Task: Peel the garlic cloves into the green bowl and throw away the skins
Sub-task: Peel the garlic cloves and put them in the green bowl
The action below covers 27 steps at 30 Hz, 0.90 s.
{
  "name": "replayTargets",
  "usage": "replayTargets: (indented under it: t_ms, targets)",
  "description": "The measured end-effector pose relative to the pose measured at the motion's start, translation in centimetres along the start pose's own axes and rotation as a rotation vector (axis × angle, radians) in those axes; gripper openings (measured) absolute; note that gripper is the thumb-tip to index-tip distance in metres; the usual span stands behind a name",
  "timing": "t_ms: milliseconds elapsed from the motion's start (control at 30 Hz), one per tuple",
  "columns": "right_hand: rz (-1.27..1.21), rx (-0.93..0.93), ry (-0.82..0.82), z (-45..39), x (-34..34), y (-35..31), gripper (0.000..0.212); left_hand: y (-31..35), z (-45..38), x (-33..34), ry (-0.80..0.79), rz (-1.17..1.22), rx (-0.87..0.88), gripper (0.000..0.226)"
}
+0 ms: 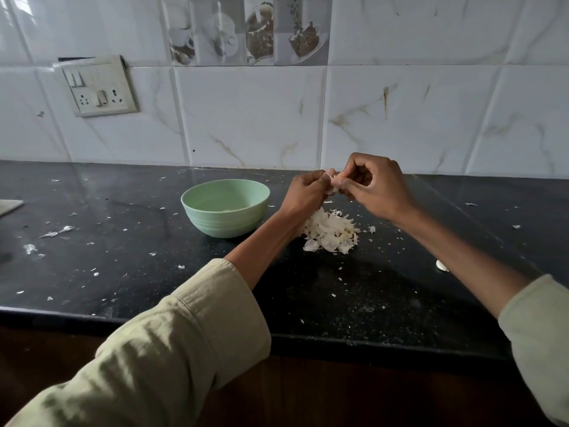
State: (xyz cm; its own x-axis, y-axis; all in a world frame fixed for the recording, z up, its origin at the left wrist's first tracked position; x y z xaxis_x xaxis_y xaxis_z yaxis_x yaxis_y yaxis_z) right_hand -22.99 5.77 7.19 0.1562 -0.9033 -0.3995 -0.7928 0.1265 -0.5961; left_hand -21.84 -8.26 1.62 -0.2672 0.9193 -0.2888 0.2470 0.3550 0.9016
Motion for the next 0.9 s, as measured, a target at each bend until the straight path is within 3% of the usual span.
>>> replayTargets:
  t_ms: [167, 533, 700, 900]
  targets:
    - [-0.407, 0.173, -0.014, 0.3, 0.6, 1.4, 0.018, -0.3, -0.2, 0.0, 0.000, 0.100, -0.033, 0.038]
    - [-0.823, 0.389, -0.006, 0.7, 1.5, 3.1, 0.004, 0.0, 0.0, 0.5, -0.039, 0.284, -0.047, 0.037]
    - [-0.840, 0.411, -0.019, 0.4, 1.1, 3.6, 0.006, 0.6, -0.1, 1.0, -0.108, 0.281, -0.012, 0.037]
    - [-0.741, 0.407, -0.037, -0.1, -0.1, 3.5, 0.010, 1.2, 0.1, 0.9, -0.104, 0.075, 0.043, 0.030]
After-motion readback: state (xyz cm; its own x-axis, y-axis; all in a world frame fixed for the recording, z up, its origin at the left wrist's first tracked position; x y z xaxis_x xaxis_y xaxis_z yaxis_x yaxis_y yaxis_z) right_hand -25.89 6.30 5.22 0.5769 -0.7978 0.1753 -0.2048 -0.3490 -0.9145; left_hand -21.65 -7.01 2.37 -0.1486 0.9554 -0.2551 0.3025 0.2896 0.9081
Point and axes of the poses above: each hand's wrist, its own z-axis away from the middle knuckle, its own x-axis out of the palm, y = z × x, the point moved 9 cm from there along -z, towards the middle knuckle, and after that the axes turned 14 degrees about -z, right-handed, at the moved point
